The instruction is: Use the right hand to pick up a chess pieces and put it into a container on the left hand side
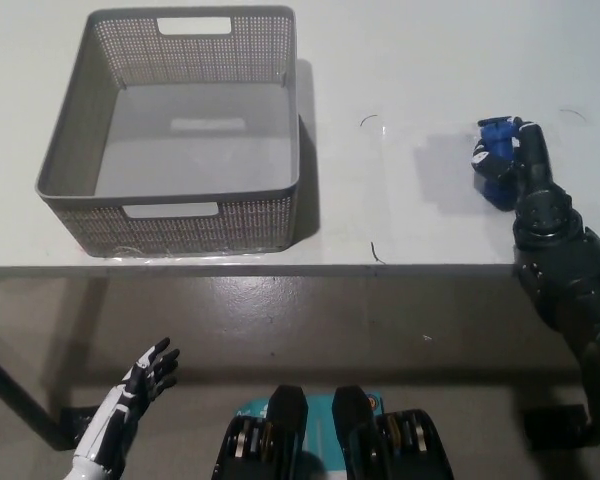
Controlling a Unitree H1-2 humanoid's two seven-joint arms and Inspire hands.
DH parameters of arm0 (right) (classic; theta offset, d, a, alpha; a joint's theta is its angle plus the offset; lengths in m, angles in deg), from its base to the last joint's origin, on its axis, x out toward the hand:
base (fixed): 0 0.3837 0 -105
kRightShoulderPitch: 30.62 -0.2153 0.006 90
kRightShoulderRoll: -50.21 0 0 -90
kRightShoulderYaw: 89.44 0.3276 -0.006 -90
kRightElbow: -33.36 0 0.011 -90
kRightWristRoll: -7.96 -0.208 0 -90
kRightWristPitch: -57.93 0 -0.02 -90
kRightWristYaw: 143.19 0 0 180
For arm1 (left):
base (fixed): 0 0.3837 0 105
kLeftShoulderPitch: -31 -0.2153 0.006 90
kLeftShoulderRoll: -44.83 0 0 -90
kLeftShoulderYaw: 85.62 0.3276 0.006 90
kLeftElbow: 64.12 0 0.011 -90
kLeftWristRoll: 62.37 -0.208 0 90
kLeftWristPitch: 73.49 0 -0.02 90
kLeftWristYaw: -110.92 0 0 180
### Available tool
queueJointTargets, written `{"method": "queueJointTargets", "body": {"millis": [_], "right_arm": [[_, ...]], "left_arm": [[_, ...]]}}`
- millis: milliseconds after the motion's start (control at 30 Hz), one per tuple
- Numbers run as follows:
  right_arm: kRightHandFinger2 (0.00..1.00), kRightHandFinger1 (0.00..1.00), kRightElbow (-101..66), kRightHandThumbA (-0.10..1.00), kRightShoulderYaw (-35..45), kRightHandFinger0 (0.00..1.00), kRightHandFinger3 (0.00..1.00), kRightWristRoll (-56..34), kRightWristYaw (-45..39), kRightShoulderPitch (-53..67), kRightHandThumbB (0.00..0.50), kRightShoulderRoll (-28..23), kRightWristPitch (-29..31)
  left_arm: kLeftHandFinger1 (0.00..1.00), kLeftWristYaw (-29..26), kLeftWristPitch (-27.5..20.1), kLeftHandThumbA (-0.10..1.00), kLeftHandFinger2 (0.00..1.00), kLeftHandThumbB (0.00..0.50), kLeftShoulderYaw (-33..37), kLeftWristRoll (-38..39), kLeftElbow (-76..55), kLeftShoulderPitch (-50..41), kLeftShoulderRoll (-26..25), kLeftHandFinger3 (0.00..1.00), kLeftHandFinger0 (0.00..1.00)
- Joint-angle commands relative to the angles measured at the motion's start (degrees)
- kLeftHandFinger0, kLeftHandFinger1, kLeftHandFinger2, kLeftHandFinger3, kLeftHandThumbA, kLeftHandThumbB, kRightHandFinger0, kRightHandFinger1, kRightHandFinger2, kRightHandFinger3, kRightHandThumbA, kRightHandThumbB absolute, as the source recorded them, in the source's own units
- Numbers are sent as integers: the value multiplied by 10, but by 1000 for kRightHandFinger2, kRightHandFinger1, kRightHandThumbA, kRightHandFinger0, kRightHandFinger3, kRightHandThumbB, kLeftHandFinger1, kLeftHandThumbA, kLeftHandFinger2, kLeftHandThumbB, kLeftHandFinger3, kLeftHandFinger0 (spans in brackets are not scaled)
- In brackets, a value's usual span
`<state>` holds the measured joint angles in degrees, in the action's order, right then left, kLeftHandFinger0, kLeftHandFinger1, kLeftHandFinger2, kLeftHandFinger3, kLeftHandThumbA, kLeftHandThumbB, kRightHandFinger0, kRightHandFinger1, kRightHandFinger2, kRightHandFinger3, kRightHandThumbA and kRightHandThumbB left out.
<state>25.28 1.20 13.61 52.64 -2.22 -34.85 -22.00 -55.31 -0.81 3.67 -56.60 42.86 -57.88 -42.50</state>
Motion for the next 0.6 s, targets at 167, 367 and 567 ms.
{"method": "queueJointTargets", "body": {"millis": [167,367,567], "right_arm": [[771,402,1,-100,28,0,732,-32,7,-38,121,5,13],[774,434,-9,-100,27,34,715,-30,14,-59,155,10,34],[620,213,-28,-100,19,0,667,-26,15,-90,153,19,75]], "left_arm": [[1000,7,-16,1000,1000,323,-9,16,-3,9,-8,1000,1000],[1000,7,-17,1000,1000,315,-11,16,1,8,-6,1000,1000],[1000,10,-10,1000,1000,288,-11,19,1,9,-7,1000,1000]]}}
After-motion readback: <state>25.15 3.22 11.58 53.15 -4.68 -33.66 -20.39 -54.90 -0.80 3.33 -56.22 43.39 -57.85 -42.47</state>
